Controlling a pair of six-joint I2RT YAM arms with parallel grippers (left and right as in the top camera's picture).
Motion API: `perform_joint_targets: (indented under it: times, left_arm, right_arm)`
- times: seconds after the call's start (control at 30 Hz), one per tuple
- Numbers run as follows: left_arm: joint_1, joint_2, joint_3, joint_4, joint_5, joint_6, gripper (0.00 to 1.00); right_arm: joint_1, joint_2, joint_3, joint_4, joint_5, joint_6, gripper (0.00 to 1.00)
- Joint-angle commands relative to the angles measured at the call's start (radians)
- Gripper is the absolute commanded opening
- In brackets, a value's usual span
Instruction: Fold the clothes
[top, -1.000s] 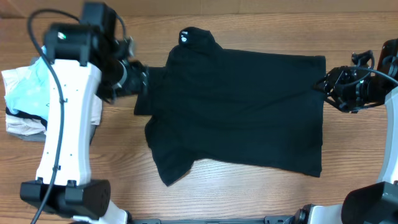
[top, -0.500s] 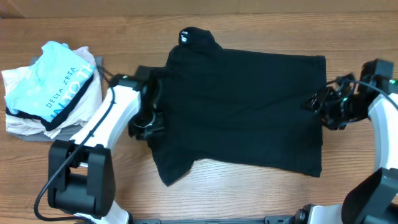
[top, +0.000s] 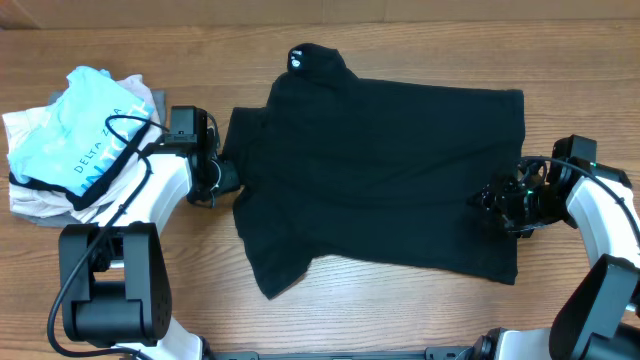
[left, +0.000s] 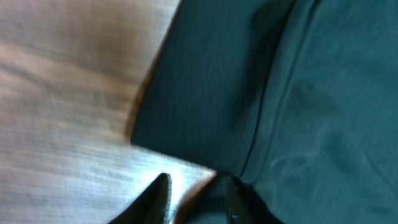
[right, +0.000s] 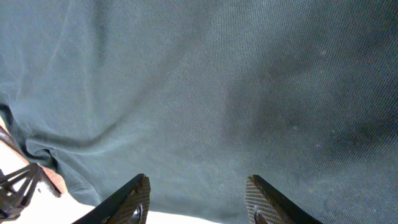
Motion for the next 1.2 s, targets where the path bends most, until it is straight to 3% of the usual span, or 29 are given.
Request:
perform_joint_targets:
  times: [0.0, 0.07, 0.13, 0.33, 0.43, 0.57, 0.67, 0.73, 0.9, 1.0, 1.17]
  left_arm:
    - [0.011, 0.003, -0.002, 0.019, 0.005, 0.017, 0.65]
    - [0.016, 0.003, -0.002, 0.033, 0.004, 0.013, 0.8]
    - [0.018, 0.003, -0.002, 0.041, -0.023, 0.002, 0.86]
    - [0.021, 0.055, -0.002, 0.058, -0.041, -0.026, 0.82]
    - [0.021, 0.106, -0.002, 0.063, -0.04, -0.029, 0.65]
    - [0.033, 0.134, -0.002, 0.061, -0.053, -0.029, 0.32]
    - [0.068, 0.128, 0.013, 0.041, -0.094, -0.037, 0.2]
    - [0.099, 0.127, 0.036, 0.024, -0.097, -0.035, 0.19]
    - [0.16, 0.127, 0.099, -0.017, -0.096, -0.017, 0.2]
    - [0.178, 0.127, 0.131, -0.027, -0.082, 0.005, 0.41]
    - [0.178, 0.127, 0.178, -0.052, -0.077, 0.048, 0.63]
  right_arm:
    - [0.0, -0.003, -0.005, 0.005, -0.001, 0.004, 0.54]
    - [0.0, -0.003, -0.005, 0.006, -0.001, 0.004, 0.53]
    - [0.0, -0.003, -0.005, 0.006, -0.001, 0.004, 0.54]
    - [0.0, -0.003, -0.005, 0.01, -0.001, 0.005, 0.54]
    - [0.0, -0.003, -0.005, 0.008, 0.0, 0.005, 0.54]
    - [0.0, -0.003, -0.005, 0.005, 0.0, 0.004, 0.54]
    - [0.0, -0.003, -0.005, 0.005, -0.001, 0.004, 0.54]
    - [0.0, -0.003, -0.005, 0.003, 0.0, 0.004, 0.54]
    - [0.0, -0.003, -0.005, 0.005, 0.003, 0.004, 0.54]
    - [0.0, -0.003, -0.005, 0.005, 0.003, 0.004, 0.54]
    - [0.0, -0.003, -0.005, 0.006, 0.004, 0.004, 0.55]
